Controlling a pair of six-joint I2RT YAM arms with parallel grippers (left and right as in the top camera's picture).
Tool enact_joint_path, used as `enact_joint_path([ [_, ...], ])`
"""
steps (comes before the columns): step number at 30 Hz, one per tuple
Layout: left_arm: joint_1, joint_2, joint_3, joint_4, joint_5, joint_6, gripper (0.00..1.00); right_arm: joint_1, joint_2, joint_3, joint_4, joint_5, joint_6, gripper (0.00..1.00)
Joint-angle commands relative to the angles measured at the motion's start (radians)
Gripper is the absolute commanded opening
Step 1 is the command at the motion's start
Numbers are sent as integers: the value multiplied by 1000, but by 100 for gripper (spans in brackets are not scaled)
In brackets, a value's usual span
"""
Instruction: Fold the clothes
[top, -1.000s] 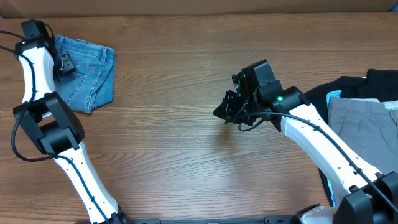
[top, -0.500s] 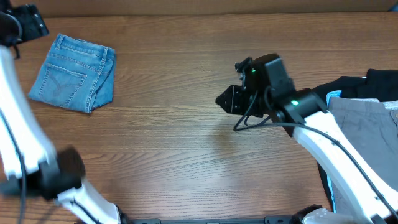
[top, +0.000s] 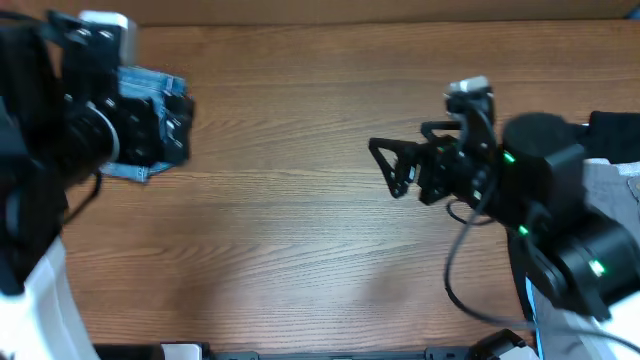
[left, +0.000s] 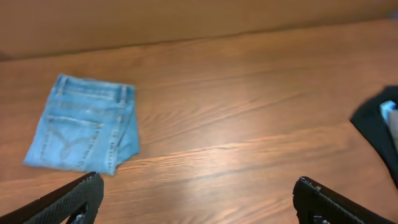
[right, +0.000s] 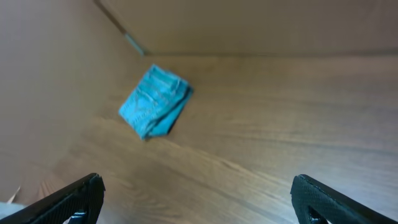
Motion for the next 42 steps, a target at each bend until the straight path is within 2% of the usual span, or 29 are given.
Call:
enact_joint_path([
  [1,-112,-96,-7,-4,-110,-107,100,-1,-72,31,-1,33,-26,100],
  [7,-209,-174,-7,-4,-116,-168,100,-1,-122,31,-31,33,-25,100],
  [15,-211,-195,-7,-4,-116,-168,100,-1,-101,31,-129,33,-26,100],
  [28,-211,-195,-7,-4,-116,-168,100,-1,-18,31,-175,20,-23,100],
  [32,-211,-195,-7,-4,-116,-168,100,-1,-23,31,-102,91,-31,100],
  [37,-211,-195,-7,-3,-116,-168,100,-1,-107,31,24,135,-161,100],
  [42,-211,-195,-7,-4,-116,-168,100,-2,-175,30,31,343,-161,100],
])
